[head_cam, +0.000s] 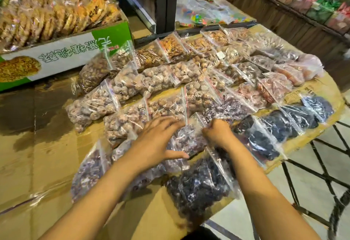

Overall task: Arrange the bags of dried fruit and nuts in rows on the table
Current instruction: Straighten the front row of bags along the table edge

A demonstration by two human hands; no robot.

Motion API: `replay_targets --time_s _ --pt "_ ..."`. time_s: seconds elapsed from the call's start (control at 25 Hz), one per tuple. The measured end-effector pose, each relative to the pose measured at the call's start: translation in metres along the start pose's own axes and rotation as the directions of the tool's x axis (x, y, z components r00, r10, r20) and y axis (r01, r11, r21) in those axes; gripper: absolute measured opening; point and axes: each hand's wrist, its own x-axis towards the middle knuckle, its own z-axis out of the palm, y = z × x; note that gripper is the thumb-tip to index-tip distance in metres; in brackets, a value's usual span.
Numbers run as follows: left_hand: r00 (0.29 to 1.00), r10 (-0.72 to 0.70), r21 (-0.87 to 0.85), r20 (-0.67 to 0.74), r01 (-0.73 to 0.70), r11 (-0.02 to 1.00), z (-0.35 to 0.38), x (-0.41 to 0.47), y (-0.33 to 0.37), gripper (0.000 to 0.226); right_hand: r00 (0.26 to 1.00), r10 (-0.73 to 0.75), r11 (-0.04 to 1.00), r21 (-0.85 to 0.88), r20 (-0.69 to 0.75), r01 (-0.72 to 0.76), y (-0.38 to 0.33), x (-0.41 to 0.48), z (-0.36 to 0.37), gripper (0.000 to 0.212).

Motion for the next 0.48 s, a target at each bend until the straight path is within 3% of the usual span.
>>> replay_targets --time_s 0.08,0.2,0.32,0.48 --pt "0.998 -0.067 -0.016 0.014 0.068 0.998 0.012 0.014 -0.004 0.094 0.999 0.021 0.984 0.177 0.031 -0.026 0.010 0.011 -0.001 0.026" --pt "0.947 -0.319 0.156 0.030 0.311 0.938 0.028 0.022 -0.004 0.103 0.997 0.037 0.928 0.369 0.064 -0.058 0.018 0.021 -0.005 0.021" --pt "0.892 -0.452 0.204 -0.005 0.444 0.873 0.038 0.026 -0.001 0.090 0.997 -0.023 0.954 0.299 0.069 0.001 0.017 0.023 -0.003 0.011" --pt "0.891 -0.441 -0.007 -0.106 0.443 0.897 0.036 0.029 -0.008 0.038 0.995 -0.095 0.995 -0.004 -0.002 0.095 0.014 0.015 0.006 0.014"
